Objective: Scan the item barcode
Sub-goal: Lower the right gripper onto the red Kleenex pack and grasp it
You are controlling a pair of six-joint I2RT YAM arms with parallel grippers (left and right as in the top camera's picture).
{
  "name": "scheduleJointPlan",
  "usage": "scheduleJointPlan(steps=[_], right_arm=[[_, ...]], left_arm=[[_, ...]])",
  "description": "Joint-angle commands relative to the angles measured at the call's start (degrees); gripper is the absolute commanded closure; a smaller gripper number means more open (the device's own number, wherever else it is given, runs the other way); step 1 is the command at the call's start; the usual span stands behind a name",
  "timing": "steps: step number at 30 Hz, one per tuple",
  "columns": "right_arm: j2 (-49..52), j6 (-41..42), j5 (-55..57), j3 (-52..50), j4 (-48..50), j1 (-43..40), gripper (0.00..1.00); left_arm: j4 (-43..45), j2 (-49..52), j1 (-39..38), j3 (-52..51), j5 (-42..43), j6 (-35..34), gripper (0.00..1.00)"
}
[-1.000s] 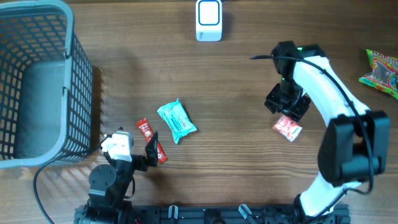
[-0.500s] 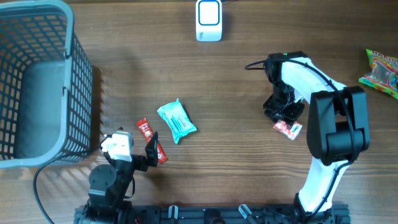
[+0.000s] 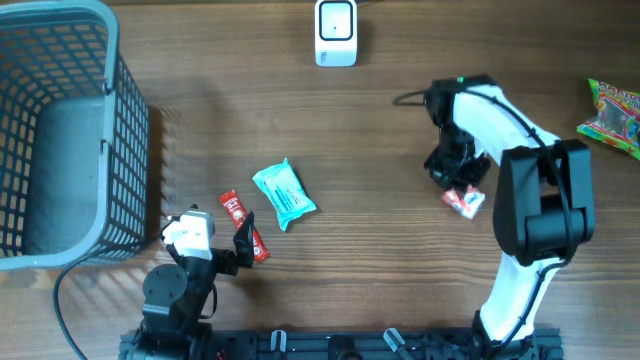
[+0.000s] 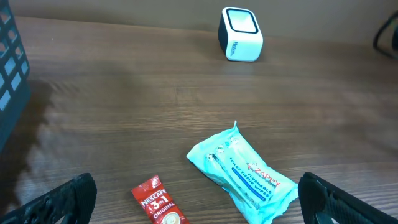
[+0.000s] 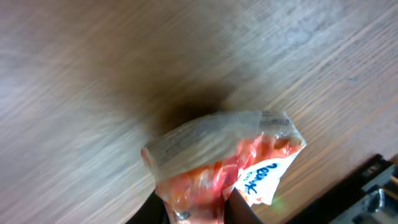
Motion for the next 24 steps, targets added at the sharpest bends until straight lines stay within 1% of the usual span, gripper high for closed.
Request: scheduleJointPlan(steps=[1,2,3,4,5,8,10,13,14,18,19,24], right_arm=[[0.7,-1.2,-5.7,9.7,-5.4,0.0,0.88],[0.7,-1.2,-6.5,11.6,-6.5,0.0,0.86],[0.7,-1.2,-7.7,13.2,-7.3,0.0,0.75],[0.7,-1.2,-8.5,14.1,-7.4,0.0,0.67],[0.7,-1.2,-8.9,14.2,-7.2,0.0,0.63],[0.8,-0.9,-6.6,12.7,-5.1,0.6,0.66],[0.8,-0.9,-5.6,11.0,-3.7,1.6,0.66],[0.8,-0.9,-3.7,9.8,-1.3,3.4,0.51],[0.8,-0.9,-3.7,9.8,-0.7,3.5,0.5],[1.1,2.9,-3.7,9.8,1.5,3.6,0.48],[1.1,5.0,-3.7,9.8,2.4,3.6,0.47],[1.6,8.1,-3.7,9.8,5.8,3.6,0.49]], left_arm=[[0.1,-0.3,0.3,-0.2,0.9,-0.3,0.0],[0.1,-0.3,0.3,-0.2,0.9,-0.3,0.0],[0.1,-0.3,0.3,-0.2,0.9,-0.3,0.0],[0.1,-0.3,0.3,-0.2,0.9,-0.3,0.0],[0.1,-0.3,0.3,-0.2,0.9,-0.3,0.0],[0.1,-0.3,0.3,-0.2,0.9,-0.3,0.0],[0.1,-0.3,0.3,-0.2,0.9,-0.3,0.0],[0.1,-0.3,0.3,-0.2,0.9,-0.3,0.0],[0.1,-0.3,0.3,-0.2,0.9,-0.3,0.0],[0.1,-0.3,0.3,-0.2,0.9,-0.3,0.0],[0.1,-0.3,0.3,-0.2,0.9,-0.3,0.0],[0.1,-0.3,0.3,-0.2,0.9,-0.3,0.0]])
